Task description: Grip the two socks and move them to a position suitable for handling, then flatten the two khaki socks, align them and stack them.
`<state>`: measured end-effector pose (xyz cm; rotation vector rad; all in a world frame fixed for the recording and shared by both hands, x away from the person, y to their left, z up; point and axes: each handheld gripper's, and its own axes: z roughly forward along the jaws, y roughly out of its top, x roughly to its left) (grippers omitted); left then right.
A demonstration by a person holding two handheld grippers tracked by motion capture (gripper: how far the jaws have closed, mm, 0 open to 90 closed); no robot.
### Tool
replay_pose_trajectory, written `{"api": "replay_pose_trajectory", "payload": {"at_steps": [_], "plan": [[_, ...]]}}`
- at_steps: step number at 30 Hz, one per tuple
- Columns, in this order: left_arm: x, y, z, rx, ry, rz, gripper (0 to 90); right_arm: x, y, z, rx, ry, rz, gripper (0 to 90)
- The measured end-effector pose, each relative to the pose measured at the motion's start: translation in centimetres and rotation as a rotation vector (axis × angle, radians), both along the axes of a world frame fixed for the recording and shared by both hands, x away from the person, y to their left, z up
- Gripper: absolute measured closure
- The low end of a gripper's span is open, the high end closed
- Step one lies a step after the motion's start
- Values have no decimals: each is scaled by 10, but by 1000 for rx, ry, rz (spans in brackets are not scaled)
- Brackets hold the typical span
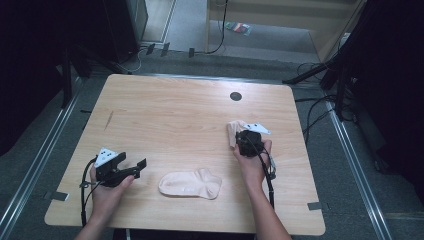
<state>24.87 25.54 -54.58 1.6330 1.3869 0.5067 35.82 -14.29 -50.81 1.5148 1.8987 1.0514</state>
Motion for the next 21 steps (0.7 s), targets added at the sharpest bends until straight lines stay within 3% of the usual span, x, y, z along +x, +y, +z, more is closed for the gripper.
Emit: {"api": "replay_pose_trajectory", "payload": {"at_steps": [11,21], "plan": [[0,-2,0,4,-2,-6,134,-22,36,35,35,-68,122,900],[1,-9,3,-5,-5,-35,135,-41,82,60,96,-86,262,900]]}}
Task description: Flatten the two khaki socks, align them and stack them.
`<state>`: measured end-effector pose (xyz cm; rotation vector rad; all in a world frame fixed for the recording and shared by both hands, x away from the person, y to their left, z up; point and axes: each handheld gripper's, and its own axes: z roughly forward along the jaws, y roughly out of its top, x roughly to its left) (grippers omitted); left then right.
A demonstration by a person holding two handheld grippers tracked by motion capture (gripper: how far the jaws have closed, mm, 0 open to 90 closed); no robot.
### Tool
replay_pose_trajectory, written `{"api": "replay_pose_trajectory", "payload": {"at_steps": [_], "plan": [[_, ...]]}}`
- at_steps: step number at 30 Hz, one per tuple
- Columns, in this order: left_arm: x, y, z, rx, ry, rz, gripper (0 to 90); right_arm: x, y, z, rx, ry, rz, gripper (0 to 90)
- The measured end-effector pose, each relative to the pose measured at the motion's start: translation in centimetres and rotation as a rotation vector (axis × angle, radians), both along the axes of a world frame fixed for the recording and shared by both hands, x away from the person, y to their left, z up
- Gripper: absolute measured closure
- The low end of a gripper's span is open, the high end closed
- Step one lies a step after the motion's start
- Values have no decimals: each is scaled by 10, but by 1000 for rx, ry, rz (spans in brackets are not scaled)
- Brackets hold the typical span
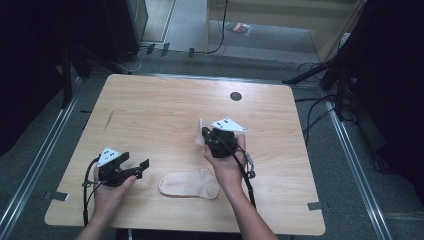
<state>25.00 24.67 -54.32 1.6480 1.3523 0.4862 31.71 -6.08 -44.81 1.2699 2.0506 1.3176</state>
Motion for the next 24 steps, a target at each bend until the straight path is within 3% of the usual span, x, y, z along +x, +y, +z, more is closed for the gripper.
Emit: {"api": "replay_pose_trajectory", "payload": {"at_steps": [11,15,19,24], "plan": [[0,-5,1,-2,-3,-17,136,-18,47,11,116,35,176,900],[0,-5,0,-2,0,-19,137,-13,46,0,81,55,179,900],[1,-6,0,3,4,-16,138,-3,35,-18,10,68,152,900],[2,-6,-1,9,12,-19,139,2,22,-34,-90,34,113,900]]}}
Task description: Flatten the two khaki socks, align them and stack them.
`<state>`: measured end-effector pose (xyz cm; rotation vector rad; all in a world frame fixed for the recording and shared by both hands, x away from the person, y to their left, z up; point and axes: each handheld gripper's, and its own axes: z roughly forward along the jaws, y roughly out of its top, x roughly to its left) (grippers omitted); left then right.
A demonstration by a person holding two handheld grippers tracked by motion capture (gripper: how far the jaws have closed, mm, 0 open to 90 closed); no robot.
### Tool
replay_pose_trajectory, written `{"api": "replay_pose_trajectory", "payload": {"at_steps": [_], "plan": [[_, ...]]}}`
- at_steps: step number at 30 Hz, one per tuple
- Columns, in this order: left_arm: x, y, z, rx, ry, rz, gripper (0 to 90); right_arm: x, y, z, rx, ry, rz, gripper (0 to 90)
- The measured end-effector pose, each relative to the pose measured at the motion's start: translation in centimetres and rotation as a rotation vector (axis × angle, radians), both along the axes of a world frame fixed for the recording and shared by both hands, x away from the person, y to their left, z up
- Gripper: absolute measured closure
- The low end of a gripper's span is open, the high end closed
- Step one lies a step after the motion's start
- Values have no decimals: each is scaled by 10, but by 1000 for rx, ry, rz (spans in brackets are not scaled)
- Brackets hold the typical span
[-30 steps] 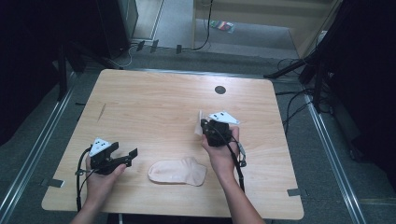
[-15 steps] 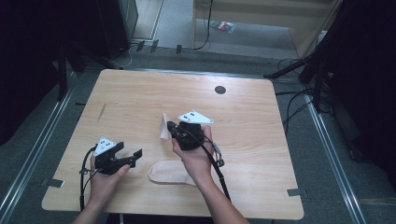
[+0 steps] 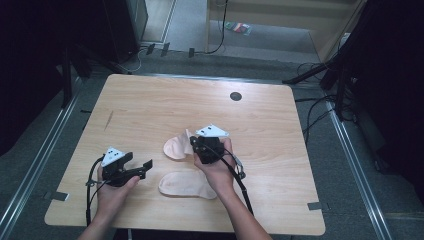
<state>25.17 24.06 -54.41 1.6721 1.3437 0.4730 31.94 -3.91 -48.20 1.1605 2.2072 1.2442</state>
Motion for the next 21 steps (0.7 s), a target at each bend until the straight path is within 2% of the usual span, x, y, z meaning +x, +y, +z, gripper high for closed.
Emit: {"api": "replay_pose_trajectory", "payload": {"at_steps": [7,9,10,13,16,21], "plan": [[0,-1,0,5,0,-1,139,7,-16,-18,-87,-16,-39,897],[0,0,0,1,-1,0,139,10,-20,-23,-106,-23,-48,793],[0,0,0,-3,1,1,139,11,-23,-25,-97,-10,-52,729],[0,1,0,-5,1,1,139,12,-32,-24,-77,-5,-68,681],[0,0,0,-8,1,0,140,13,-45,-21,-45,-8,-99,676],[2,2,1,-31,6,-10,172,17,-60,-23,-42,16,-142,679]]}}
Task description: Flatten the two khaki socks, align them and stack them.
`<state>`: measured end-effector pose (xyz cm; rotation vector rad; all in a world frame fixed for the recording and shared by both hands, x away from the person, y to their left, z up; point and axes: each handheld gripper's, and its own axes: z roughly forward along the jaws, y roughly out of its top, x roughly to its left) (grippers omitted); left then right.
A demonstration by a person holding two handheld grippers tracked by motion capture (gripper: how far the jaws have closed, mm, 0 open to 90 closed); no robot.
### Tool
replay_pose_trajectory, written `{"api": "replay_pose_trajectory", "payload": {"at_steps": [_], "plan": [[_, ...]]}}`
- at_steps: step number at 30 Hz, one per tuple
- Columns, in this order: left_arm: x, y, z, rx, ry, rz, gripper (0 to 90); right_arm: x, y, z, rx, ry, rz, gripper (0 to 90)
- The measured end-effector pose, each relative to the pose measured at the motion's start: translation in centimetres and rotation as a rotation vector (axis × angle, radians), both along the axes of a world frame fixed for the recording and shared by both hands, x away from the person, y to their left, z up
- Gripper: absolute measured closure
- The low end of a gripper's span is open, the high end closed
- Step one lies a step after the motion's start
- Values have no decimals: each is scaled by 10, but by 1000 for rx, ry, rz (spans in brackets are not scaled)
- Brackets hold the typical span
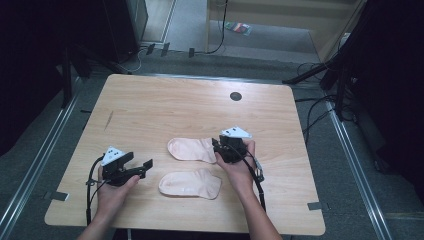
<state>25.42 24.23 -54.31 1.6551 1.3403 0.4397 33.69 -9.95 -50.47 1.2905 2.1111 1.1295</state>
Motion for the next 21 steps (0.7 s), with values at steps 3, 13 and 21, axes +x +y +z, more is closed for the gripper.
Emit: {"api": "replay_pose_trajectory", "payload": {"at_steps": [3,13,21], "plan": [[3,0,1,-37,5,-29,277,1,-5,-7,-12,15,-11,677],[13,-10,6,-49,-23,-43,358,7,-14,-28,2,73,-25,663],[30,-23,8,-22,13,-78,422,12,-11,-33,14,93,-13,657]]}}
